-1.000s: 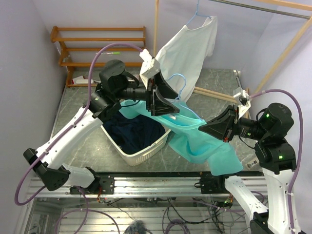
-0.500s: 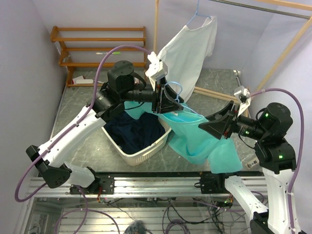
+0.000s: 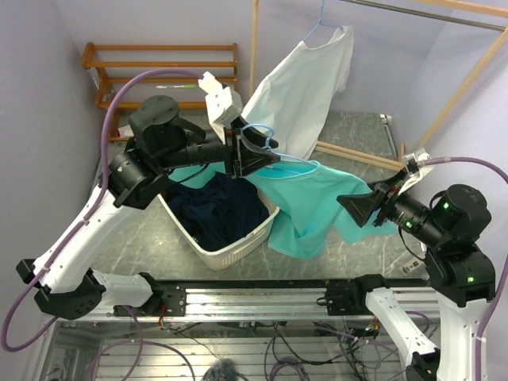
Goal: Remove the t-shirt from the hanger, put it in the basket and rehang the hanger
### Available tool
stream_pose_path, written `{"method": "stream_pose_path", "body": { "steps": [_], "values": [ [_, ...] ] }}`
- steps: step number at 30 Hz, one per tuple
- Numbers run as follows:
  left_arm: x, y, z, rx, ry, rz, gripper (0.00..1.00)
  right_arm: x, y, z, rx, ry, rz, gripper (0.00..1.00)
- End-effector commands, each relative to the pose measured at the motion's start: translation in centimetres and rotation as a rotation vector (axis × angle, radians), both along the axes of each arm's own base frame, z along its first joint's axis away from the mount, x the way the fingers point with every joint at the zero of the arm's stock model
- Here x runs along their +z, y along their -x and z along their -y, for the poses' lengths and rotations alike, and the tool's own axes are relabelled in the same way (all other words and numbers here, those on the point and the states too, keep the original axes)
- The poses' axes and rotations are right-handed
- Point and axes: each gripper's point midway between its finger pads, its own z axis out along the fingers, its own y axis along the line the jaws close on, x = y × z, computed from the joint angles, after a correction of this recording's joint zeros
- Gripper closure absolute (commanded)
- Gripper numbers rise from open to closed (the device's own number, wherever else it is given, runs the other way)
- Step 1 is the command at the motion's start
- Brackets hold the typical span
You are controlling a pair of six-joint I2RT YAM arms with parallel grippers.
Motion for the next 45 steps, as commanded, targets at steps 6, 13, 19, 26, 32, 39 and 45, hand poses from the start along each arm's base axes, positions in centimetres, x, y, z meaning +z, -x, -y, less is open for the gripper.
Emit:
{"method": "stream_pose_path", "body": {
  "steps": [6, 13, 19, 26, 32, 39, 45],
  "values": [
    [1.6, 0.0, -1.8, 0.082, 0.025, 0.054, 0.93, 0.3, -0.3, 2.8, -0.177, 0.038, 0.032, 0.84],
    [0.6, 0.4, -2.3, 0.085, 0.019, 0.038, 0.93, 2.8, -0.8, 8.9, -0.561, -0.007, 0.097, 1.0],
    [-1.2, 1.2, -2.5, 0.052, 0.002, 0.022, 0.93, 3.1, -0.5, 14.6, -0.895, -0.015, 0.077, 1.0],
    [-1.6, 1.9, -3.8, 0.078, 0.004, 0.034, 0.93, -0.7, -1.4, 16.3, -1.008, 0.066, -0.035, 1.0],
    [0.3, 1.9, -5.6, 0.158, 0.035, 0.077, 0.93, -4.1, -1.8, 16.6, -1.035, 0.14, -0.125, 1.0],
    [0.8, 0.6, -6.8, 0.261, 0.039, 0.085, 0.93, -5.8, -1.7, 16.8, -1.041, 0.181, -0.159, 1.0],
    [0.6, -0.3, -7.5, 0.324, 0.035, 0.088, 0.93, -6.8, -1.4, 17.1, -1.064, 0.203, -0.185, 1.0]
  ]
}}
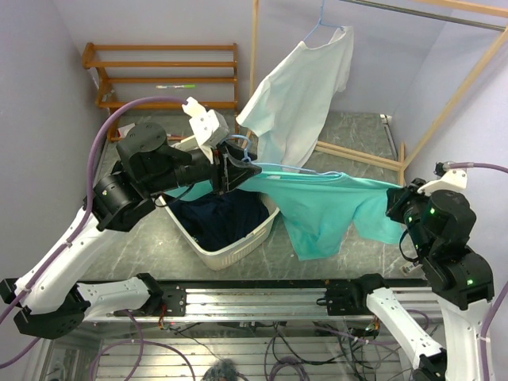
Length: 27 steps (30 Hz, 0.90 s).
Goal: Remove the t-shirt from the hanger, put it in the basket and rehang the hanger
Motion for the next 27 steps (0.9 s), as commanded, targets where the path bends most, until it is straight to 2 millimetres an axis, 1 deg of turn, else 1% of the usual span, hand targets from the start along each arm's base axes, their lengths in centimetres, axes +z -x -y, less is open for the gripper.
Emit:
{"method": "stream_pose_path", "body": {
  "steps": [1, 4, 7, 11, 14, 19, 23, 27],
  "values": [
    [3.8, -0.3, -3.5, 0.141, 0.072, 0.106, 0.93, -2.4, 1.6, 4.2, -0.212, 0.112, -0.089, 1.0],
    [3.9, -0.7, -3.8, 0.169, 0.073, 0.107, 0.93, -2.8, 1.5, 3.5, -0.192, 0.088, -0.09, 1.0],
    [4.5, -0.7, -4.0, 0.179, 0.075, 0.114, 0.93, -3.2, 1.5, 3.0, -0.172, 0.075, -0.101, 1.0],
    [5.2, -0.8, -4.9, 0.214, 0.081, 0.131, 0.93, -3.1, 2.0, 2.9, -0.172, 0.066, -0.101, 1.0],
    [5.4, -0.7, -5.4, 0.229, 0.082, 0.138, 0.93, -3.0, 2.3, 2.8, -0.168, 0.059, -0.094, 1.0],
    [5.1, -0.4, -5.9, 0.233, 0.07, 0.135, 0.93, -2.5, 3.0, 3.2, -0.181, 0.051, -0.082, 1.0],
    [5.0, 0.6, -6.4, 0.212, 0.063, 0.134, 0.93, -1.8, 3.9, 3.9, -0.197, 0.044, -0.068, 1.0],
    [4.6, 1.3, -6.7, 0.196, 0.063, 0.123, 0.93, -1.3, 4.2, 4.0, -0.17, 0.027, -0.043, 1.0]
  ]
}}
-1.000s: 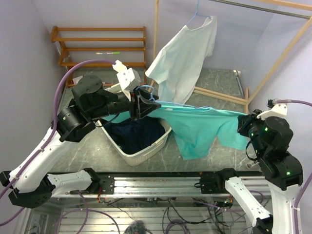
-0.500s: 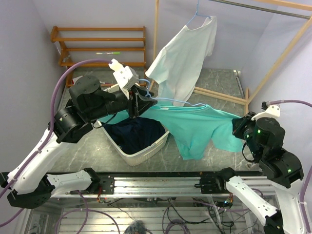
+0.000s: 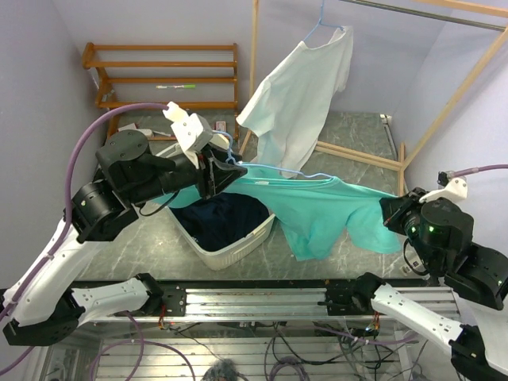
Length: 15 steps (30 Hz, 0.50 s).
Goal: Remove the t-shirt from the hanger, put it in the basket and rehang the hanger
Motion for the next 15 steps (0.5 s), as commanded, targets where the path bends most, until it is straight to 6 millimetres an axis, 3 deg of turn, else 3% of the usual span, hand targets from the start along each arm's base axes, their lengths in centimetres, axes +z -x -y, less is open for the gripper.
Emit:
{"method": "stream_pose_path", "body": {
  "steps": [1, 10, 13, 15],
  "values": [
    [4.0, 1.2, -4.2, 0.096, 0.073, 0.115, 0.93, -0.7, 1.9, 6.2, -0.222, 0.162, -0.01, 1.0],
    [3.0, 1.5, -5.1, 0.121, 0.074, 0.101, 0.93, 0.0, 1.7, 6.0, -0.203, 0.156, 0.011, 1.0],
    [2.3, 1.2, -3.7, 0.083, 0.066, 0.076, 0.93, -0.6, 1.2, 4.3, -0.125, 0.17, -0.015, 1.0],
    [1.7, 0.6, -2.3, 0.055, 0.061, 0.053, 0.93, -0.6, 0.5, 1.7, 0.025, 0.187, -0.01, 1.0]
  ]
}}
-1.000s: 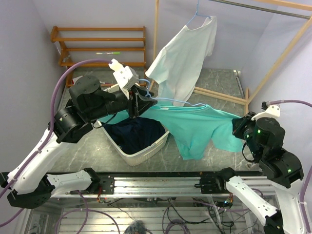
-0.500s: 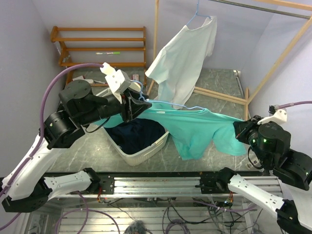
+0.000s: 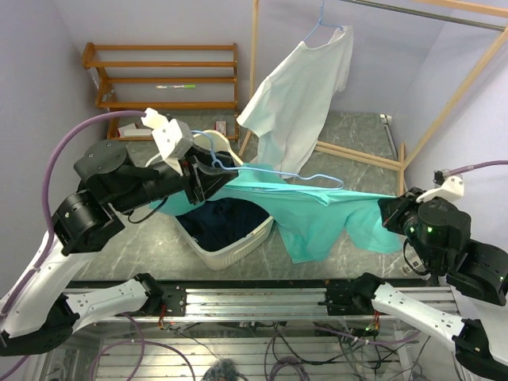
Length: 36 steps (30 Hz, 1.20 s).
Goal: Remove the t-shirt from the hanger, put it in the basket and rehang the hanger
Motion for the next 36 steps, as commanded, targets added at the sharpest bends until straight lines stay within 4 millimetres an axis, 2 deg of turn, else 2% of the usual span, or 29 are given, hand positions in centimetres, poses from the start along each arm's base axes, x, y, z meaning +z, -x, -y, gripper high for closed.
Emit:
{"method": "stream_pose_path", "body": {
  "steps": [1, 2, 4, 5, 7, 11, 13, 18, 20, 23, 27, 32, 33, 34, 36],
  "values": [
    [-0.2, -1.8, 0.5, 0.047, 0.0, 0.013, 0.93, -0.7, -0.1, 0.1, 0.099, 0.182, 0.007, 1.0],
    [-0.7, -2.4, 1.3, 0.037, -0.007, 0.002, 0.93, -0.5, -0.2, -1.4, 0.187, 0.18, 0.023, 0.98],
    [-1.4, -3.4, 3.0, 0.016, -0.022, -0.016, 0.93, 0.1, 0.1, -3.8, 0.328, 0.165, 0.048, 0.78],
    [-1.7, -4.0, 3.7, 0.01, -0.032, -0.023, 0.93, 0.5, 0.3, -4.6, 0.375, 0.16, 0.052, 0.73],
    [-2.4, -5.4, 5.5, 0.0, -0.055, -0.04, 0.93, 1.8, 1.0, -5.0, 0.421, 0.144, 0.066, 0.69],
    [-3.3, -6.9, 8.3, -0.053, -0.087, -0.062, 0.93, 4.3, 1.7, -3.9, 0.407, 0.127, 0.107, 0.69],
    [-3.8, -6.9, 9.7, -0.108, -0.095, -0.078, 0.93, 5.7, 2.1, -4.0, 0.436, 0.12, 0.145, 0.68],
    [-4.4, -5.3, 12.7, -0.288, -0.096, -0.113, 0.93, 8.9, 2.7, -7.1, 0.611, 0.106, 0.246, 0.58],
    [-4.1, -4.5, 13.8, -0.33, -0.093, -0.11, 0.93, 9.3, 2.5, -8.0, 0.646, 0.114, 0.251, 0.54],
    [-3.2, -3.2, 15.1, -0.391, -0.091, -0.1, 0.93, 8.5, 1.8, -9.2, 0.682, 0.139, 0.222, 0.5],
    [-2.7, -1.7, 16.3, -0.44, -0.096, -0.089, 0.93, 7.9, 1.6, -10.2, 0.718, 0.15, 0.201, 0.49],
    [-2.9, -1.5, 17.5, -0.448, -0.105, -0.085, 0.93, 7.9, 2.3, -10.9, 0.769, 0.128, 0.207, 0.5],
    [-2.9, -1.5, 17.6, -0.446, -0.104, -0.084, 0.93, 7.9, 2.4, -10.9, 0.775, 0.123, 0.206, 0.53],
    [-2.8, -1.6, 17.8, -0.445, -0.101, -0.083, 0.93, 7.7, 2.5, -11.0, 0.778, 0.121, 0.198, 0.59],
    [-2.8, -1.6, 18.0, -0.445, -0.097, -0.083, 0.93, 7.0, 2.4, -10.9, 0.773, 0.129, 0.17, 0.79]
  ]
}}
